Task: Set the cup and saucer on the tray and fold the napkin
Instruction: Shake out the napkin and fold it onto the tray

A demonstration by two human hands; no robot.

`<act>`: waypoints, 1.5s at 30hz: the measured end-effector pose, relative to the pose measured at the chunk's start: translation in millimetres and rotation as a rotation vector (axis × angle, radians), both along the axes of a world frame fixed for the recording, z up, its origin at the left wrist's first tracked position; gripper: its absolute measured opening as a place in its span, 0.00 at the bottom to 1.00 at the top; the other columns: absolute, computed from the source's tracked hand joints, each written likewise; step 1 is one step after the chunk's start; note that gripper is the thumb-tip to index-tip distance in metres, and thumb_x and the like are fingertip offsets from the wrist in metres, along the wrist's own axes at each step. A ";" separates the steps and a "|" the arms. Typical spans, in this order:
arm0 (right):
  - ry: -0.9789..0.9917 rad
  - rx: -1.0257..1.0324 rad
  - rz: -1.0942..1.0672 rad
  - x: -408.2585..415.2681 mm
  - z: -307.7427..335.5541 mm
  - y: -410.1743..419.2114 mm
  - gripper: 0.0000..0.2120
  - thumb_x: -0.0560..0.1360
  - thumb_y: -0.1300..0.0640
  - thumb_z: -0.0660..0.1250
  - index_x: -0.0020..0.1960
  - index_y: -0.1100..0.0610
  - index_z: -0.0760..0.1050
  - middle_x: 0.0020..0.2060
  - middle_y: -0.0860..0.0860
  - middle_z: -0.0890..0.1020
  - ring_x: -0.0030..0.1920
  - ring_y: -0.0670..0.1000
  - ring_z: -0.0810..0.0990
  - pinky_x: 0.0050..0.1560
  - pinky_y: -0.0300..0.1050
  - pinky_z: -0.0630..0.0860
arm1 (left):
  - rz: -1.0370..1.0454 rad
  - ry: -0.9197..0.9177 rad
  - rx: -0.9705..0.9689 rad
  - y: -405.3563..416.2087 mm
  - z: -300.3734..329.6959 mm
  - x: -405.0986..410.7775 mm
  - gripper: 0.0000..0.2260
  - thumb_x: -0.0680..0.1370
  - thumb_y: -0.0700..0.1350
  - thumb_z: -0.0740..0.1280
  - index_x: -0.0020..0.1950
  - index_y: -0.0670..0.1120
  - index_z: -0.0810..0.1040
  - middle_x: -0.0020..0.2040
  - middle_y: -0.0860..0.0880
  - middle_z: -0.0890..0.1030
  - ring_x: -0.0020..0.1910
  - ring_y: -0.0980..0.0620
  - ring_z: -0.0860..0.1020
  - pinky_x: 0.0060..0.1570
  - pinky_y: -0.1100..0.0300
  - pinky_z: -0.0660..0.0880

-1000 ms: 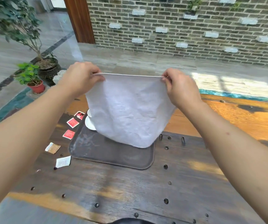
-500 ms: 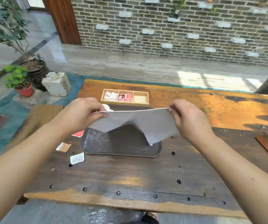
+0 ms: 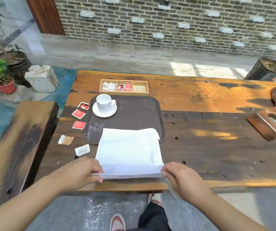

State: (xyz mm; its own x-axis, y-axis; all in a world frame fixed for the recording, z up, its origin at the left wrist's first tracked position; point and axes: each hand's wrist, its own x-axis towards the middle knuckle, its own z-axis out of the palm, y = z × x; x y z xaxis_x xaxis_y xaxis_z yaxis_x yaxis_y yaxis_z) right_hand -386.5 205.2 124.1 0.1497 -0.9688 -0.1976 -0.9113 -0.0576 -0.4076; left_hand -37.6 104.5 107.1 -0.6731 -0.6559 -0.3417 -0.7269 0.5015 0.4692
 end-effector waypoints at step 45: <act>-0.071 0.387 -0.170 -73.6 -169.9 -245.7 0.09 0.77 0.56 0.62 0.53 0.54 0.79 0.41 0.47 0.76 0.46 0.52 0.75 0.43 0.44 0.67 | 0.405 -0.262 -0.003 -225.0 -141.2 -49.0 0.10 0.79 0.45 0.65 0.56 0.45 0.82 0.70 0.46 0.72 0.66 0.40 0.69 0.66 0.45 0.66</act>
State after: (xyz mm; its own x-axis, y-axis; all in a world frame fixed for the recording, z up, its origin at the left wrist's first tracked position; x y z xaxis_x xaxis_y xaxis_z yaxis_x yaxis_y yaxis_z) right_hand -460.1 -40.6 -45.8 0.0204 -0.8370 -0.5468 -0.8637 0.2608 -0.4314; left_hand -86.7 -120.6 -34.1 -0.2550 -0.8489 -0.4631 -0.9575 0.1548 0.2434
